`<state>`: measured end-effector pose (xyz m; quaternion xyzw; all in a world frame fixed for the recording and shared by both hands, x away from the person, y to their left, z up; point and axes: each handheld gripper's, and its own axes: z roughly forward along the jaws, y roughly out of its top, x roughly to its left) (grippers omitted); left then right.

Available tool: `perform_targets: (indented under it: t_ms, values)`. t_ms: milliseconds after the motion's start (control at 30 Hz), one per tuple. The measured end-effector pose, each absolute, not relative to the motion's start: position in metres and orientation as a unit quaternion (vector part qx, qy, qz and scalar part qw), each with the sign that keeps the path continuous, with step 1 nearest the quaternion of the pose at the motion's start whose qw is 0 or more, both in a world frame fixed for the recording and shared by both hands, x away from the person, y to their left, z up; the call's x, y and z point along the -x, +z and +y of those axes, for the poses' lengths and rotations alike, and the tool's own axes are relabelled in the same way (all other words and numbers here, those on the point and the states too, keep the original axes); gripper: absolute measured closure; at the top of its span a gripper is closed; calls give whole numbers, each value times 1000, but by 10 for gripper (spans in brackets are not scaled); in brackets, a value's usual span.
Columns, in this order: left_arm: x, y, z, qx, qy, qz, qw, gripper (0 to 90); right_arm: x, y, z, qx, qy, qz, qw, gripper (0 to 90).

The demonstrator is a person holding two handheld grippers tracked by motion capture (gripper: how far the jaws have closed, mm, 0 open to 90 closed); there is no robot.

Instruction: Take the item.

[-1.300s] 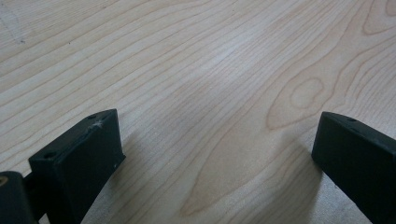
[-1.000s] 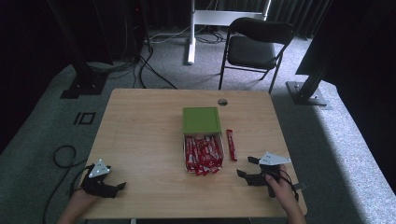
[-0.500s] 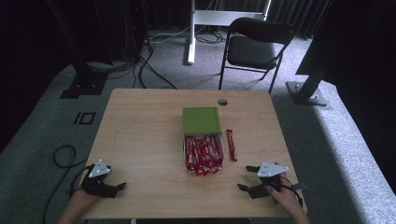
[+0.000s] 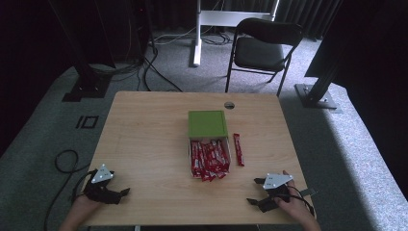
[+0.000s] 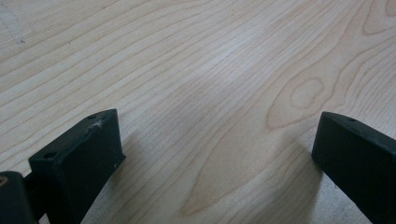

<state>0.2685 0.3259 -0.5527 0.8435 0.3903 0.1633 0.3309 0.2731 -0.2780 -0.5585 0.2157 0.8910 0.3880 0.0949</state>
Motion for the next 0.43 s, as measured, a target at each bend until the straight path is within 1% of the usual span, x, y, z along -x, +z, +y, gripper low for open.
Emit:
perform_targets:
  t_ms: [33, 67, 433]
  values:
    - [-268, -553, 326, -843, 163, 390, 331, 26, -272, -559, -278, -215, 386, 892, 94, 125]
    - [-269, -553, 326, -844, 163, 390, 331, 25, -272, -559, -277, -211, 384, 894, 93, 121]
    - [-268, -553, 326, -844, 164, 390, 331, 25, -271, -559, -278, -211, 384, 894, 92, 120]
